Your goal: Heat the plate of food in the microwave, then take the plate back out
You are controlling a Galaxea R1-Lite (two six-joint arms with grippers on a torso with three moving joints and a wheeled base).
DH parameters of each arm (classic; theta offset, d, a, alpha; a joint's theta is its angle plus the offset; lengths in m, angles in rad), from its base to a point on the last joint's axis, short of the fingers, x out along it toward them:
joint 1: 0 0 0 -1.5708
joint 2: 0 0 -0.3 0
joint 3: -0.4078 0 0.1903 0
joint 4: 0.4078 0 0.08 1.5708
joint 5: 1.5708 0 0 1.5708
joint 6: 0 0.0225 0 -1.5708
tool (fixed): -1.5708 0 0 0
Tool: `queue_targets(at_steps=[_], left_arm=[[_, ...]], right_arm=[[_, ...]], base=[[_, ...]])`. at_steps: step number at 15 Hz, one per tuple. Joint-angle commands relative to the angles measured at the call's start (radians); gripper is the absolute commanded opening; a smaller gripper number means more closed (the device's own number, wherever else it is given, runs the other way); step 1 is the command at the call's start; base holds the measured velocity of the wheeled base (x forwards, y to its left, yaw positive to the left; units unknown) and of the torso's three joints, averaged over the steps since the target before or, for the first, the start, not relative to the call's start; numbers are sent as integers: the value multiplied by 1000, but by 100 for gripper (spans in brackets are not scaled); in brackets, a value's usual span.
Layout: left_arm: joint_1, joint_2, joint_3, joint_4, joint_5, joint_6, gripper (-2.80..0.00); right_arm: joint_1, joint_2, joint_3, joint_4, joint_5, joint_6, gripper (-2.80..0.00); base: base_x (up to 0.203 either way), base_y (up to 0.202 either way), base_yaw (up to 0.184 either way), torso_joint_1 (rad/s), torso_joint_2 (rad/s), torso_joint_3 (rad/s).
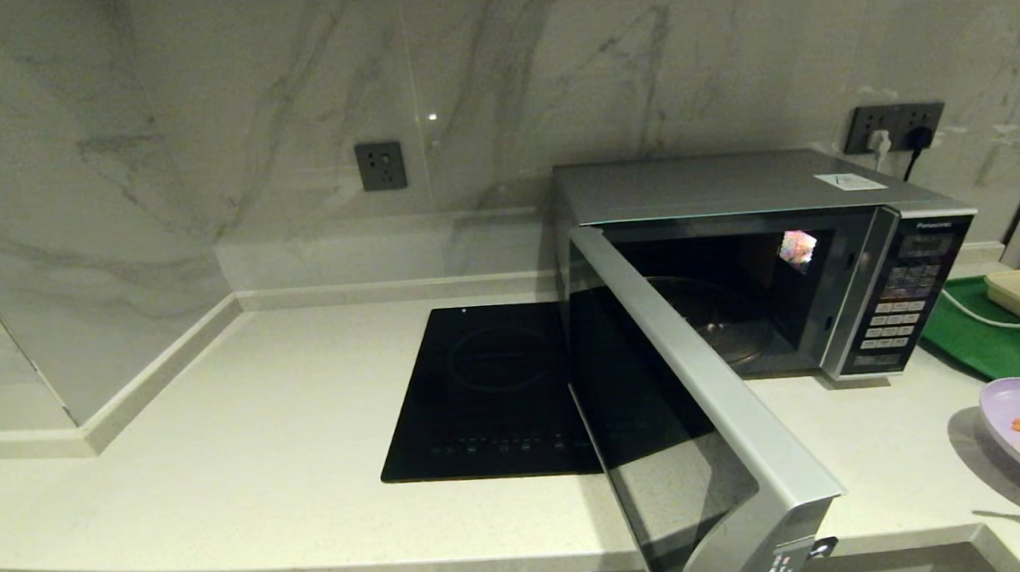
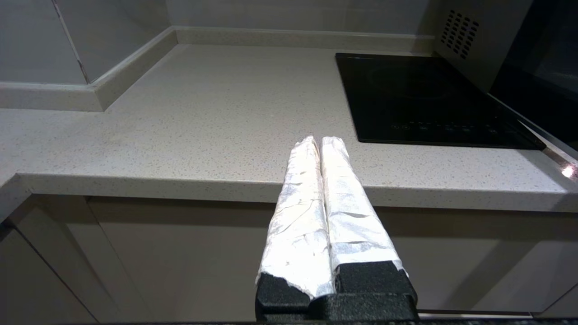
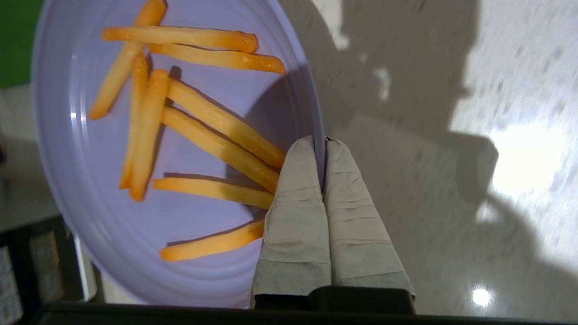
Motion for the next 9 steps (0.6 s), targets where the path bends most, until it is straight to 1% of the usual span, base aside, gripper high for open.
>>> queue_targets(at_steps=[1, 3, 5, 9], left_arm=[[1, 0, 0, 0, 0, -1, -280], [1, 0, 0, 0, 0, -1, -280], [1, 0, 0, 0, 0, -1, -280], [1, 0, 0, 0, 0, -1, -280]], right_arm=[[-48, 89, 11, -61, -2, -14, -280], [-79, 138, 6, -82, -2, -36, -280], [-91, 169, 6, -140, -2, -57, -280], [-93, 182, 9, -149, -2, -70, -280]], base=[[0, 0, 0, 0, 0, 0], [0, 0, 0, 0, 0, 0], [0, 0, 0, 0, 0, 0], [0, 0, 0, 0, 0, 0]])
